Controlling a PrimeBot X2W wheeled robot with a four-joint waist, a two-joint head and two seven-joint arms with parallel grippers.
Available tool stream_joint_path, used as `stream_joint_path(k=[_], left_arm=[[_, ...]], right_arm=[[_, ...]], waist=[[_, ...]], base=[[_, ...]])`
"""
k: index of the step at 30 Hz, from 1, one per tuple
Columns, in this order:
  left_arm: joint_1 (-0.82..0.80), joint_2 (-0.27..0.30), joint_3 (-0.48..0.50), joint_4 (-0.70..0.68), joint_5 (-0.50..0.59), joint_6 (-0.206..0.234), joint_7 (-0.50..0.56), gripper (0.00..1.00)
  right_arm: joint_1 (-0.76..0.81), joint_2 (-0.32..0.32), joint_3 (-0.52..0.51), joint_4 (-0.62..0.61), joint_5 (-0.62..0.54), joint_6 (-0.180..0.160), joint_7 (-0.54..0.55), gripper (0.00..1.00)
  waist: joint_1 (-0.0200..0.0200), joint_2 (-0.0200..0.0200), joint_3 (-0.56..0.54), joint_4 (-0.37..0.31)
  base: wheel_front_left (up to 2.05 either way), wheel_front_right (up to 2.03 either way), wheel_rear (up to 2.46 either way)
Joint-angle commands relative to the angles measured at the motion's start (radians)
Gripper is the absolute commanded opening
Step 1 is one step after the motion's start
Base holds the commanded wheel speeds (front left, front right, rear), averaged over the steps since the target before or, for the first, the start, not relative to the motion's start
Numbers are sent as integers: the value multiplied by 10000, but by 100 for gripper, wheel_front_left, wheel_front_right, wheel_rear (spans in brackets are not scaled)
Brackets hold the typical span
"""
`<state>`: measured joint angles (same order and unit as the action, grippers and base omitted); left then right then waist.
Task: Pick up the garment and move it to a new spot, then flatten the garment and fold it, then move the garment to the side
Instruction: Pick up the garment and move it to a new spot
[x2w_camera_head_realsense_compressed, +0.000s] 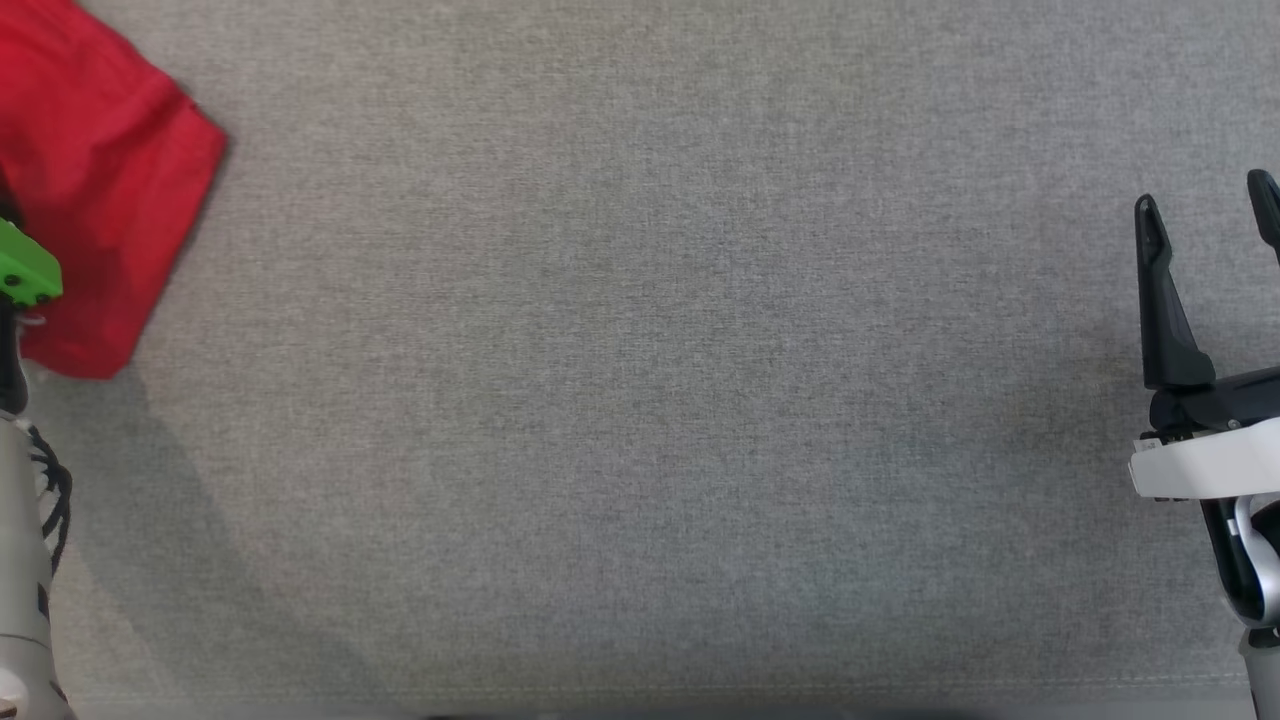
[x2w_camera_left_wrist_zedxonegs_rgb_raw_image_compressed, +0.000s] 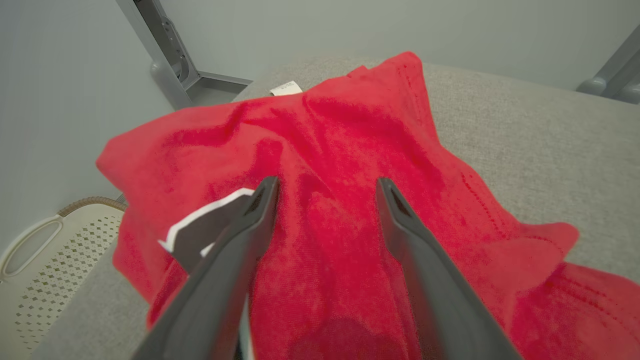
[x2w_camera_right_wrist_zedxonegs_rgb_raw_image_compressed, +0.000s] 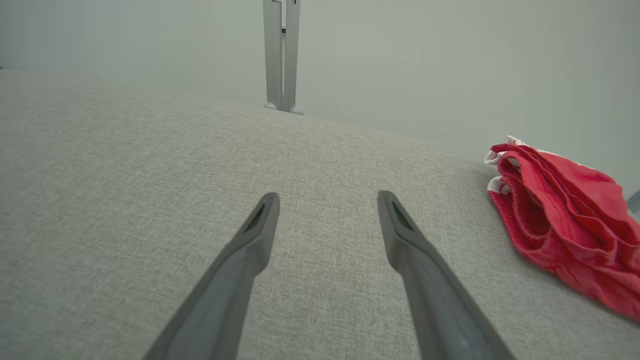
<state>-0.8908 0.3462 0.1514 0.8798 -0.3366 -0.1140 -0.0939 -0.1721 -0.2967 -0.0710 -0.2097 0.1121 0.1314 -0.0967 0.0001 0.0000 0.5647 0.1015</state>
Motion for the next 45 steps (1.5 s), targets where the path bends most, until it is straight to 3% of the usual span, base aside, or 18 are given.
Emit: stream_joint_path(k=[1,8,9,10,23,30,39,45], left_arm=[[-184,92,-59,409,-141,-34,357,100],[-344,-4,-276,1852,-438,-103,1396,100],[-353,-37,-315,1966,-475,-119,1471,41],[-359,-77,-382,2067,-504,-134,1533,0],[-535,349,-782,1537,-459,-172,-494,0],[-864,612,-1345,302,-217,-173,-1236,0],[-1211,614,-2302,-2222,-43,-174,-819,0],[-1464,141,-3059,-4173,37,-175,-17,0]], right_arm=[[-147,-53,25,-120,12,-13,51,100],[-138,-101,153,-278,-36,-13,239,100],[-164,-118,185,-287,-30,-13,249,100],[-196,-124,232,-301,-44,-13,267,100],[-172,245,546,543,161,-13,-146,100],[-127,642,736,1421,329,-13,-651,100],[-9,1288,853,2616,495,-13,-1273,100],[-118,1588,1001,3289,635,-13,-1533,100]], waist=[[-1,0,290,-207],[-1,0,185,-143],[-1,0,170,-145],[-1,0,148,-151],[-1,0,-927,-347],[-1,0,-1717,-620],[-1,0,-2529,-1489],[-1,0,-2817,-2302]], base=[[0,0,0],[0,0,0],[0,0,0],[0,0,0],[0,0,0],[0,0,0],[0,0,0],[0,0,0]])
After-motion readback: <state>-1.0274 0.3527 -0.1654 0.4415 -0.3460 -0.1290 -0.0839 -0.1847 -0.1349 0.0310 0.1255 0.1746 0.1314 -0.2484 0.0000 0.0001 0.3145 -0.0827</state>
